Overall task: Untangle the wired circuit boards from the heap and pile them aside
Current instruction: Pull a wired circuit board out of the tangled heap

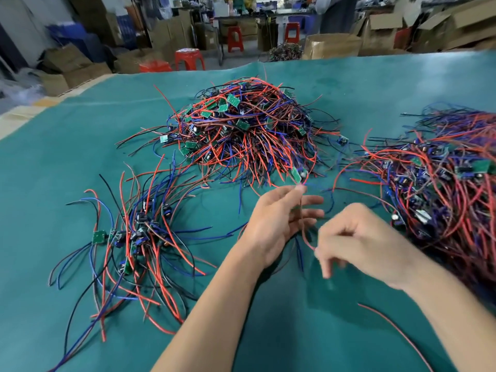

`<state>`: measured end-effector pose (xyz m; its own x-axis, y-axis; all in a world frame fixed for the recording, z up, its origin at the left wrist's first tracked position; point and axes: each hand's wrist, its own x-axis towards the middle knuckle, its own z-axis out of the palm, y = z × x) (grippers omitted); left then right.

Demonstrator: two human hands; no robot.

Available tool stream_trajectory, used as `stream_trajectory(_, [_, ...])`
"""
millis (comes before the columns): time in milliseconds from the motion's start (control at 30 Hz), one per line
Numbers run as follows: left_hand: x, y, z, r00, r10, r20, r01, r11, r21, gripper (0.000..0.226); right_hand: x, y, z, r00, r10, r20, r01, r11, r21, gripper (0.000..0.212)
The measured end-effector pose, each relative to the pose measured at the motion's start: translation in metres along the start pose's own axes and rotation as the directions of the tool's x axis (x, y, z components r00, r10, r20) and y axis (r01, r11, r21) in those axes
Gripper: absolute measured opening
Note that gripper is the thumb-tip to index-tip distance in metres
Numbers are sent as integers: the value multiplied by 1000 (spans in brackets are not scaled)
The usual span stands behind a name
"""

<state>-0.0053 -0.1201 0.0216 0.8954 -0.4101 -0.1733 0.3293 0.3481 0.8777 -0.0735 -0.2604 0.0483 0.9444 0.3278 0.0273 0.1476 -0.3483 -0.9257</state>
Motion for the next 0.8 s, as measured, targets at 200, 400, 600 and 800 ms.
stream_trajectory(200, [-2,-2,-3,995,47,87,-51,998,43,17,4,6,15,999,-7,32,8,1000,-11,41])
stream_trajectory(400, [-5,-3,-4,988,84,132,-103,984,146,3,12,21,-9,798,-11,-602,-55,994,-92,51])
stream_trajectory(600, [-7,-6,-1,980,154,127,-181,955,237,25,15,27,-7,856,73,-512,-66,997,33,37])
stream_trajectory(800, [-6,-8,-1,976,157,148,-186,961,205,15,19,28,-5,824,15,-566,15,999,48,27])
